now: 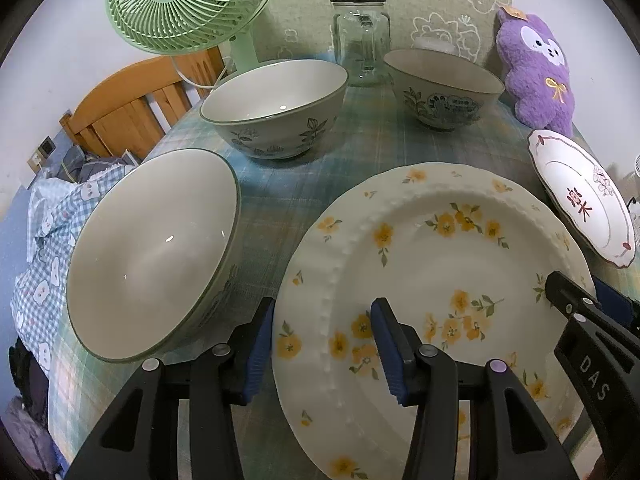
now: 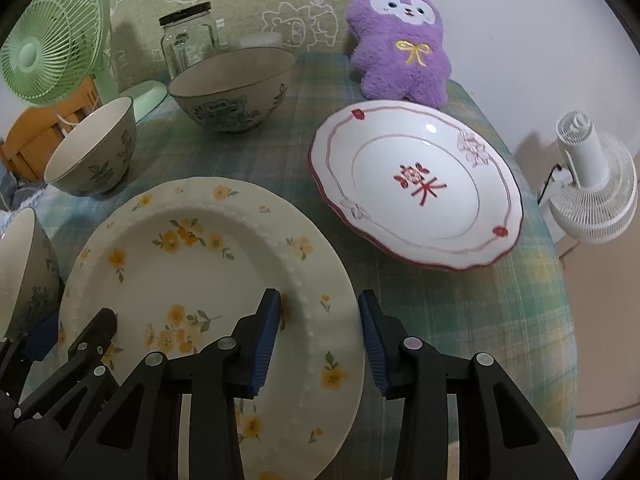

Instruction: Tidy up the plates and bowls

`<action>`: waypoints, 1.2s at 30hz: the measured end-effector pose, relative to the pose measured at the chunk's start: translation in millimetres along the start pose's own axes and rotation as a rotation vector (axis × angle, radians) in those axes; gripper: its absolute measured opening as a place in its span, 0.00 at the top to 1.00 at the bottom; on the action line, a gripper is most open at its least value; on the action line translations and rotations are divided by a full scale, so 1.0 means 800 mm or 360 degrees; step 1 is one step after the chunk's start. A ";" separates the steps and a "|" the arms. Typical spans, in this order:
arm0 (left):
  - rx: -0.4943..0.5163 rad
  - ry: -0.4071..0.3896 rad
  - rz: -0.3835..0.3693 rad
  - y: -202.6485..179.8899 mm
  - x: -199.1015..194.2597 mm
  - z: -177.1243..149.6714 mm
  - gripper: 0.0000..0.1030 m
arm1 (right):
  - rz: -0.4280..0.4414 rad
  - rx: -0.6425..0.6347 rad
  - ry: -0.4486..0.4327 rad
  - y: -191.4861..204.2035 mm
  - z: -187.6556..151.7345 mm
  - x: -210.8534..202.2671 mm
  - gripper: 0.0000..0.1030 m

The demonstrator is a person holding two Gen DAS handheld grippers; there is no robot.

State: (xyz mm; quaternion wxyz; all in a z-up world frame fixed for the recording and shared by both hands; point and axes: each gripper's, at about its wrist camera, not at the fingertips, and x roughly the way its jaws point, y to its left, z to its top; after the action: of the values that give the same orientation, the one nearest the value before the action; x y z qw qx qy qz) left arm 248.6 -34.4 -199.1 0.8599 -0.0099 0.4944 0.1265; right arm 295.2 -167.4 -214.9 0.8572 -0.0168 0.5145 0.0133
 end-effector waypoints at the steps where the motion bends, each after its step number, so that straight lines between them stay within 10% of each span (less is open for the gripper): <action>1: 0.0004 0.0003 0.0000 0.000 -0.001 -0.001 0.52 | -0.0004 0.0003 0.0004 0.000 -0.001 -0.001 0.58; 36: 0.0038 0.0038 -0.0089 0.014 -0.029 -0.018 0.53 | -0.0069 0.0080 0.0024 0.004 -0.031 -0.045 0.60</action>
State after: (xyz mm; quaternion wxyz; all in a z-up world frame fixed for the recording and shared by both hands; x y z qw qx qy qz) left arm 222.5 -30.6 -185.7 0.8572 -0.0149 0.5056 0.0963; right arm 256.2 -165.7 -195.3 0.8536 -0.0065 0.5206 -0.0184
